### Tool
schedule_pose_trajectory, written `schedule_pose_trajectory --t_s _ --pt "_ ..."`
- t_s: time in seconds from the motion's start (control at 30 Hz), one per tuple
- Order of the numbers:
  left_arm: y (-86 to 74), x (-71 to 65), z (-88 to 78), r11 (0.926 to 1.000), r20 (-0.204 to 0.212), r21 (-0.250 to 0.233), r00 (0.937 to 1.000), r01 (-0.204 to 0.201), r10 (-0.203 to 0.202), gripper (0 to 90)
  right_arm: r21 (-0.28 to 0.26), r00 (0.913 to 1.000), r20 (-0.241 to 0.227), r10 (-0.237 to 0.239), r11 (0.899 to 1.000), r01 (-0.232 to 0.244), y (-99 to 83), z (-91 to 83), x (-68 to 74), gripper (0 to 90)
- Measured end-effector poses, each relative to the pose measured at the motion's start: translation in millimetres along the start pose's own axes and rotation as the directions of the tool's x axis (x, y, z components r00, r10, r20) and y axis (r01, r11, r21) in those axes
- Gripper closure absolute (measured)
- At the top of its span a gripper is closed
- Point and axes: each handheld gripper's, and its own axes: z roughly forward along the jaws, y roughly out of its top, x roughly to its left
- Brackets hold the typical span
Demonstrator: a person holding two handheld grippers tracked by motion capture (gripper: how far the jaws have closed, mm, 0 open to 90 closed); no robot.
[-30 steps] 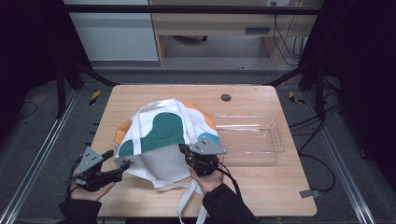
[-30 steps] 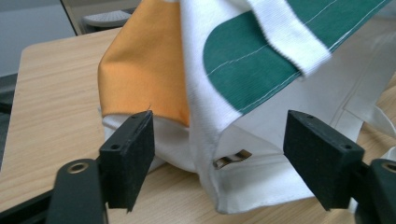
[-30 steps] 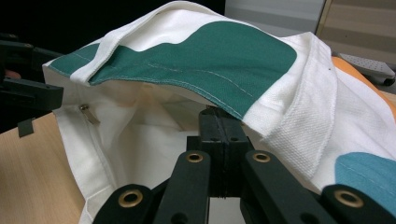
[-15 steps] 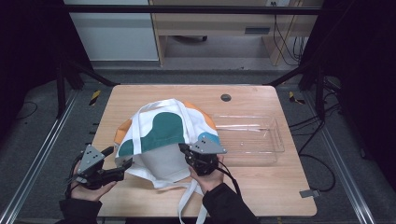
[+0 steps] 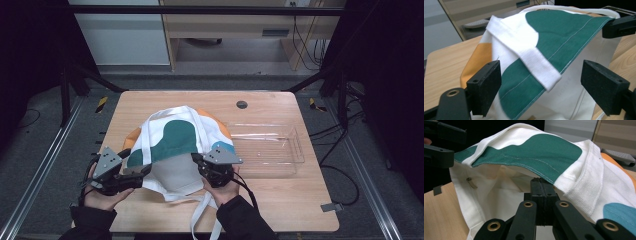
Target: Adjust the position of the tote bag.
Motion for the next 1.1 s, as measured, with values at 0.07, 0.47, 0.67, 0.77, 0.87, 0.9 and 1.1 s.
schedule_pose_trajectory --t_s 0.07,0.47,0.67,0.77,0.87,0.9,1.1 --pt "3.0 -3.1 3.0 1.0000 0.005 0.003 1.0000 -0.007 0.007 16.2 -0.002 1.0000 -0.001 0.002 1.000 -0.002 0.1 0.2 -0.3 90.0" --pt "15.0 -15.3 22.7 0.9990 0.034 0.017 0.9986 -0.042 0.041 19.0 -0.003 1.0000 -0.002 -0.004 1.000 0.004 0.6 0.4 -1.5 90.0" --pt "15.9 -20.7 31.7 0.9971 0.033 0.033 0.9971 -0.069 0.068 19.4 -0.002 1.0000 -0.003 -0.002 1.000 0.002 0.7 1.6 -1.2 90.0" --pt "16.8 -22.2 34.3 0.9961 0.028 0.036 0.9965 -0.080 0.079 20.2 -0.003 1.0000 -0.004 -0.001 1.000 0.001 0.8 1.8 -1.3 90.0" --pt "17.8 -25.3 39.7 0.9934 0.016 0.049 0.9945 -0.104 0.103 20.8 -0.004 1.0000 -0.005 -0.002 1.000 0.002 1.2 1.5 -1.4 90.0" --pt "17.8 -25.3 39.7 0.9934 0.016 0.049 0.9945 -0.104 0.103 20.9 -0.004 1.0000 -0.005 -0.002 1.000 0.002 1.2 1.5 -1.4 90.0" --pt "16.3 -30.4 48.0 0.9894 0.025 0.074 0.9920 -0.125 0.123 22.4 -0.004 1.0000 -0.005 -0.008 1.000 0.008 2.4 1.2 -1.3 90.0"
